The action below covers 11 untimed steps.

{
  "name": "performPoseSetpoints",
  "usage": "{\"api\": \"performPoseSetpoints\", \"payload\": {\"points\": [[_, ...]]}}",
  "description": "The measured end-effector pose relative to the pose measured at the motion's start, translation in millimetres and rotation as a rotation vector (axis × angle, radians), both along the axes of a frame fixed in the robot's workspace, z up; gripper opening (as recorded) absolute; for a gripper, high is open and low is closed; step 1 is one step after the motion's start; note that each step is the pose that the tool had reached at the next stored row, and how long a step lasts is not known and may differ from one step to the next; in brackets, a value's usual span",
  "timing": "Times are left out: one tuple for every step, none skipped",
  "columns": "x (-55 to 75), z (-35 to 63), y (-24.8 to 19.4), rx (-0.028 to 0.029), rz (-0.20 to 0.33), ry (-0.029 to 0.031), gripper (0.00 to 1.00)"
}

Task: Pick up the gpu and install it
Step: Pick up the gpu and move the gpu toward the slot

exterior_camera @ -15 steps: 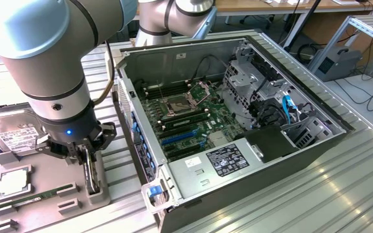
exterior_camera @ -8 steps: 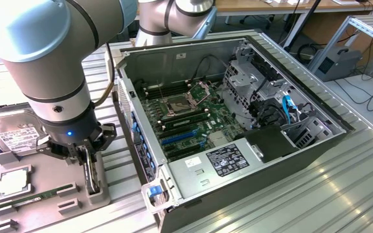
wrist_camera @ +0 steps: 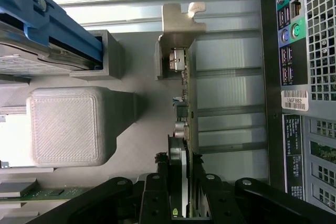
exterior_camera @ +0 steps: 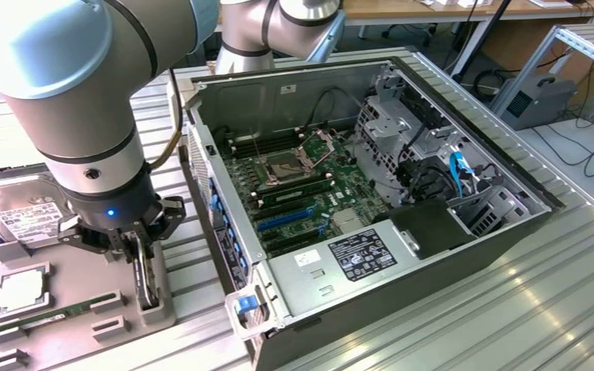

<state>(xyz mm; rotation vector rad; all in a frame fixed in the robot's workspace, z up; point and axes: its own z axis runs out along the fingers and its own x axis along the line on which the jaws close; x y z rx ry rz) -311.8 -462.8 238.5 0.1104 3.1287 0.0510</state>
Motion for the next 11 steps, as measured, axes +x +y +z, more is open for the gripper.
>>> {"api": "performPoseSetpoints", "payload": {"points": [[0.0, 0.0, 0.0, 0.0, 0.0, 0.0, 0.27], [0.0, 0.0, 0.0, 0.0, 0.0, 0.0, 0.27], [0.0, 0.0, 0.0, 0.0, 0.0, -0.0001, 0.27], [0.0, 0.0, 0.0, 0.0, 0.0, 0.0, 0.27], [0.0, 0.0, 0.0, 0.0, 0.0, 0.0, 0.27], [0.0, 0.0, 0.0, 0.0, 0.0, 0.0, 0.27], [0.0, 0.0, 0.0, 0.0, 0.0, 0.0, 0.27], [0.0, 0.0, 0.0, 0.0, 0.0, -0.0001, 0.27], [0.0, 0.0, 0.0, 0.0, 0.0, 0.0, 0.27], [0.0, 0.0, 0.0, 0.0001, 0.0, -0.0001, 0.27], [0.0, 0.1, 0.0, 0.0003, 0.0, -0.0004, 0.27]]}}
